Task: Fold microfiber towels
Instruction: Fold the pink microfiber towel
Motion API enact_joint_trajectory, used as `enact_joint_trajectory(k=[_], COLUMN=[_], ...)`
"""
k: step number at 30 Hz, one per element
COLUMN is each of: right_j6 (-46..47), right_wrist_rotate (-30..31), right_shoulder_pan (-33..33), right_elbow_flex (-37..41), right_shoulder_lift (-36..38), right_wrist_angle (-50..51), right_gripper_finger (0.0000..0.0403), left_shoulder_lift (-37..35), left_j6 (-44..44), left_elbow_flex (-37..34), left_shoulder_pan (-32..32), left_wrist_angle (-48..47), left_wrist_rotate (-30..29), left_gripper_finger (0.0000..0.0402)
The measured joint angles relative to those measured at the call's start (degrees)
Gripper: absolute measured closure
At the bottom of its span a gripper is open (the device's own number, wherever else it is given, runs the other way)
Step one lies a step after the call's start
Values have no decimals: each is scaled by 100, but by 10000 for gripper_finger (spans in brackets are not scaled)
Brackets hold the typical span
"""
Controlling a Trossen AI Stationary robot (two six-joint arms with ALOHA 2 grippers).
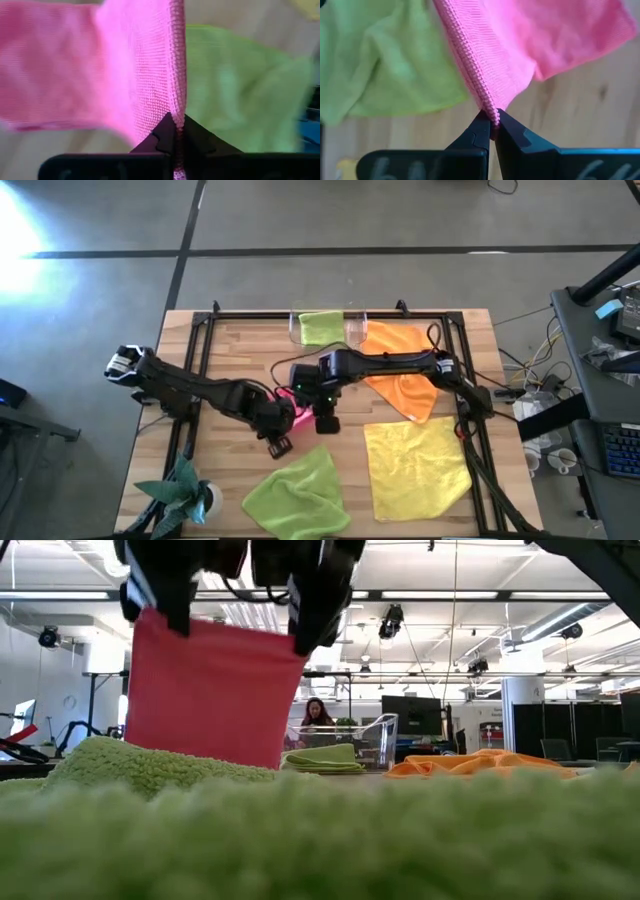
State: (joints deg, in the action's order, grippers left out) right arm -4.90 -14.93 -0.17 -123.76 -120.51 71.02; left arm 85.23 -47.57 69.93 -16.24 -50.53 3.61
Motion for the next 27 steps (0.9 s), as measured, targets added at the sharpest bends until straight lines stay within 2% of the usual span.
enact_joint_trajectory(k=[2, 7, 16, 21, 27], right_j6=[0, -75, 185, 335, 449], right_wrist_rotate=[-10, -3, 430, 466, 656], right_shoulder_pan=[101, 248, 75, -85, -145], right_elbow_flex=[-48, 38, 584, 717, 717], right_shoulder_lift=[6, -6, -57, -228, -512], right_wrist_angle=[124, 51, -1117, -1679, -1875], right_gripper_finger=[394, 394, 394, 394, 394], left_shoulder_lift=[2, 0, 25, 33, 39], left_j6=[-12, -21, -786, -793, -900], left_elbow_flex=[138, 219, -491, -875, -1309], left_shoulder_pan=[-16, -49, -46, -22, 16], left_wrist_angle=[54, 58, 37, 42, 136], left_wrist_rotate=[203, 287, 110, -105, -387], left_gripper_finger=[401, 401, 401, 401, 401])
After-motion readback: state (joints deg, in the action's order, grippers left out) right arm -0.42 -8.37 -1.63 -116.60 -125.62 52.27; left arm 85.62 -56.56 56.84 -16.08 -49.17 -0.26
